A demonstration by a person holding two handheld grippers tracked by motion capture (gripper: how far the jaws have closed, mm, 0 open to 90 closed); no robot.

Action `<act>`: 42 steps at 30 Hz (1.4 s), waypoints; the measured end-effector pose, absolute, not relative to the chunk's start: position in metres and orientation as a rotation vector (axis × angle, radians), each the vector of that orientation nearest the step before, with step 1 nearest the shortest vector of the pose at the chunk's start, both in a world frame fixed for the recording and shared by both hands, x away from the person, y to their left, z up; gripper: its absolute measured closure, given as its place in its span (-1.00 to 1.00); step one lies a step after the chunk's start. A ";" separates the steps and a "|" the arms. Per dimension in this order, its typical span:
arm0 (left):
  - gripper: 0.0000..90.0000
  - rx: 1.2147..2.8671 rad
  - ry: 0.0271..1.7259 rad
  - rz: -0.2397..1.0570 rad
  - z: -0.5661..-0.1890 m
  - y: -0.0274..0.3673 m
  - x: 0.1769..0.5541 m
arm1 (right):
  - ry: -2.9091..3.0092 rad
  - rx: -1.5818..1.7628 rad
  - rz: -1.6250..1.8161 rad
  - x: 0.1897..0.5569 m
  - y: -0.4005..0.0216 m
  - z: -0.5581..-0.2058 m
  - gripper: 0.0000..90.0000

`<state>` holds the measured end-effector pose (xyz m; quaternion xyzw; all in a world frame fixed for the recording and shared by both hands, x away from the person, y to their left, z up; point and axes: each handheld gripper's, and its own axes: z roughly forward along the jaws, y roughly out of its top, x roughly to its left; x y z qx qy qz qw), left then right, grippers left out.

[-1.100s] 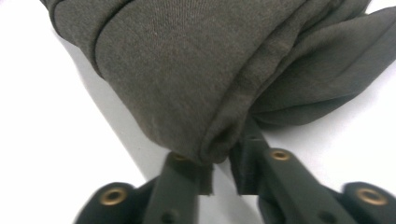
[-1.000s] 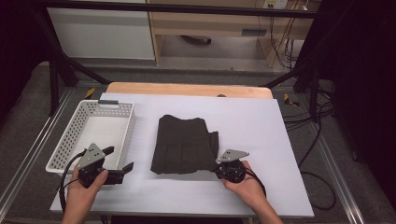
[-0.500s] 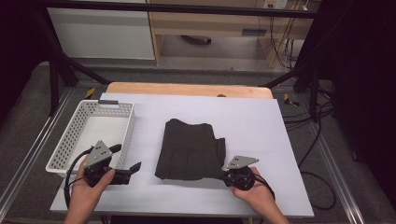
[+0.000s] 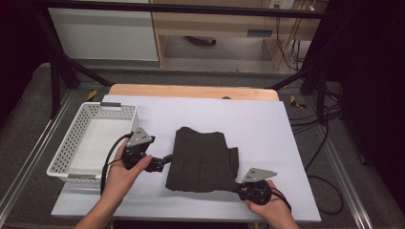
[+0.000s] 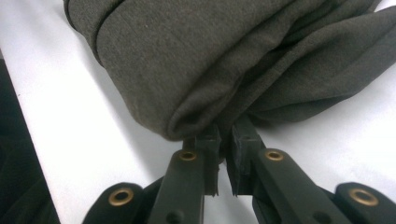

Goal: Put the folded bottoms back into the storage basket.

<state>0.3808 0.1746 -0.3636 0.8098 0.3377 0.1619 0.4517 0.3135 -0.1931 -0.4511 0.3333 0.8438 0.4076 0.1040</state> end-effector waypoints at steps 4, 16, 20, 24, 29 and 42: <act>-0.88 2.031 0.825 0.392 -0.367 0.157 0.397 | 2.480 0.979 1.207 0.313 -0.194 -0.451 0.88; -0.86 2.118 0.862 0.363 -0.404 0.129 0.428 | 2.476 0.968 1.206 0.313 -0.193 -0.455 0.87; -0.87 2.123 0.892 0.347 -0.416 0.128 0.432 | 2.479 0.965 1.207 0.313 -0.193 -0.455 0.87; -0.88 2.125 0.914 0.361 -0.422 0.131 0.435 | 2.477 0.967 1.209 0.313 -0.193 -0.455 0.86; -0.88 2.113 0.931 0.350 -0.430 0.132 0.435 | 2.478 0.966 1.211 0.313 -0.193 -0.456 0.86; -0.84 2.108 0.979 0.207 -0.439 0.134 0.442 | 2.481 0.970 1.209 0.313 -0.193 -0.456 0.85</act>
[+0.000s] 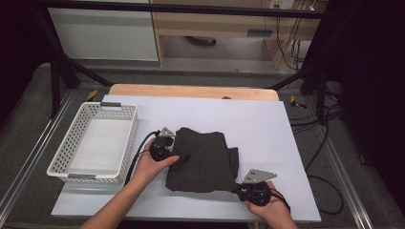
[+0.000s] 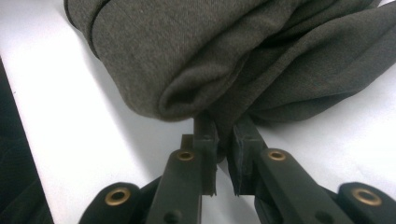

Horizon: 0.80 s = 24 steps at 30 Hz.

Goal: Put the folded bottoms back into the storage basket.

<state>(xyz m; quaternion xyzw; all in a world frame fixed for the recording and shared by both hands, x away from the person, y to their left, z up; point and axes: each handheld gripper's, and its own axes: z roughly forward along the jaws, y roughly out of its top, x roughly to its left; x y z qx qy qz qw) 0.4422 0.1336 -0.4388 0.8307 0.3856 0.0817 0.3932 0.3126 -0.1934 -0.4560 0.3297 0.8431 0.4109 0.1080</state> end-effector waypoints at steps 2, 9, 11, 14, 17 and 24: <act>-0.81 2.102 0.988 0.178 -0.440 0.134 0.444 | 2.480 0.973 1.209 0.313 -0.193 -0.456 0.85; -0.57 2.073 0.995 0.028 -0.444 0.138 0.450 | 2.479 0.967 1.211 0.313 -0.193 -0.456 0.84; -0.47 2.069 0.983 0.011 -0.443 0.138 0.450 | 2.476 0.963 1.212 0.313 -0.193 -0.456 0.84; -0.28 2.071 0.974 -0.005 -0.441 0.137 0.450 | 2.473 0.954 1.214 0.313 -0.192 -0.455 0.85; -0.07 2.098 0.963 -0.005 -0.438 0.134 0.451 | 2.475 0.953 1.216 0.313 -0.192 -0.454 0.85; 0.42 2.141 0.957 0.031 -0.430 0.128 0.451 | 2.467 0.940 1.236 0.313 -0.192 -0.451 0.87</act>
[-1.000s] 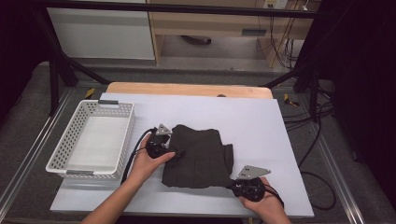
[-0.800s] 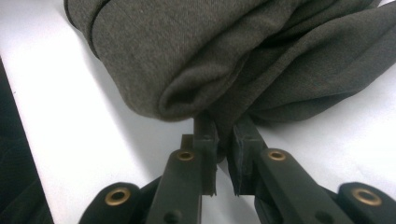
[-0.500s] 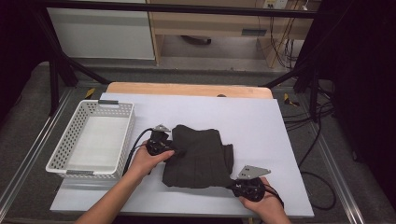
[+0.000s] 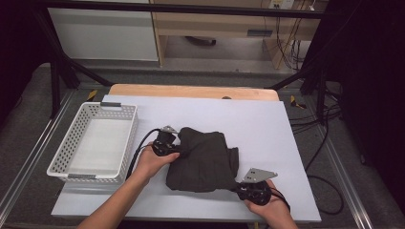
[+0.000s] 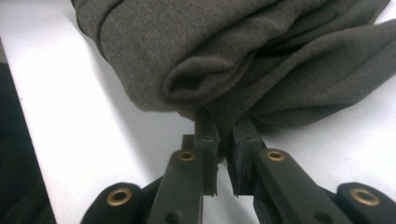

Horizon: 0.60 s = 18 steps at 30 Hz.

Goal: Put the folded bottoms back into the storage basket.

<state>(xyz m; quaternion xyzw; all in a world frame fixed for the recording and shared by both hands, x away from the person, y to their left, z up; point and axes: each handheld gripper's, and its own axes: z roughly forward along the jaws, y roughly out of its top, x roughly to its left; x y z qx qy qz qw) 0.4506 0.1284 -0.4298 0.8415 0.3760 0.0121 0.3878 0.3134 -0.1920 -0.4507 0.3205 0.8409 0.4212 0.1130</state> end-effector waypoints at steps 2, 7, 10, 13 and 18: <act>0.50 2.153 0.952 0.039 -0.427 0.129 0.451 | 2.466 0.926 1.247 0.314 -0.192 -0.447 0.88; 0.57 2.167 0.937 0.066 -0.416 0.128 0.452 | 2.468 0.918 1.265 0.316 -0.191 -0.439 0.89; 0.59 2.169 0.934 0.074 -0.411 0.127 0.453 | 2.477 0.908 1.280 0.317 -0.190 -0.435 0.89; 0.60 2.183 0.927 0.083 -0.406 0.126 0.455 | 2.480 0.899 1.284 0.318 -0.188 -0.431 0.90; 0.60 2.188 0.917 0.106 -0.397 0.126 0.455 | 2.485 0.884 1.294 0.322 -0.184 -0.424 0.90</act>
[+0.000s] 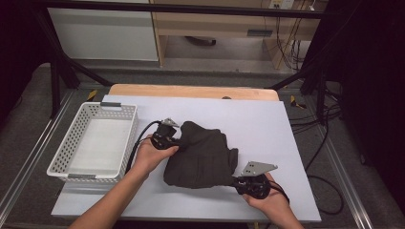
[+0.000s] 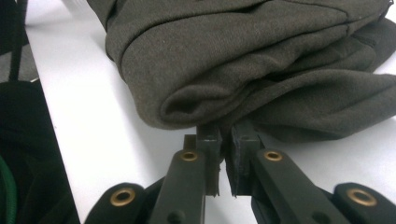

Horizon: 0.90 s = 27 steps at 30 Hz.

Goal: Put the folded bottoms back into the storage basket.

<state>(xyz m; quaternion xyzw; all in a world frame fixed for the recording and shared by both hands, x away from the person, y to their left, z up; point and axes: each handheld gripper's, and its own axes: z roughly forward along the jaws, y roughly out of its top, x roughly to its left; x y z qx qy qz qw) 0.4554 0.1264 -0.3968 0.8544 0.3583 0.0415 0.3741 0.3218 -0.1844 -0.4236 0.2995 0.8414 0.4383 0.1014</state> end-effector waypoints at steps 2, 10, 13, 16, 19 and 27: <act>0.61 2.188 0.915 0.115 -0.393 0.127 0.456 | 2.487 0.884 1.306 0.323 -0.184 -0.421 0.90; 0.61 2.206 0.899 0.152 -0.374 0.129 0.457 | 2.491 0.887 1.342 0.331 -0.181 -0.410 0.90; 0.61 2.207 0.891 0.170 -0.366 0.131 0.458 | 2.489 0.879 1.350 0.333 -0.180 -0.404 0.90; 0.61 2.202 0.888 0.178 -0.360 0.132 0.459 | 2.487 0.870 1.357 0.335 -0.179 -0.399 0.90; 0.61 2.198 0.891 0.185 -0.357 0.134 0.459 | 2.486 0.866 1.364 0.337 -0.178 -0.395 0.90; 0.61 2.181 0.897 0.194 -0.350 0.141 0.459 | 2.490 0.841 1.373 0.343 -0.173 -0.387 0.90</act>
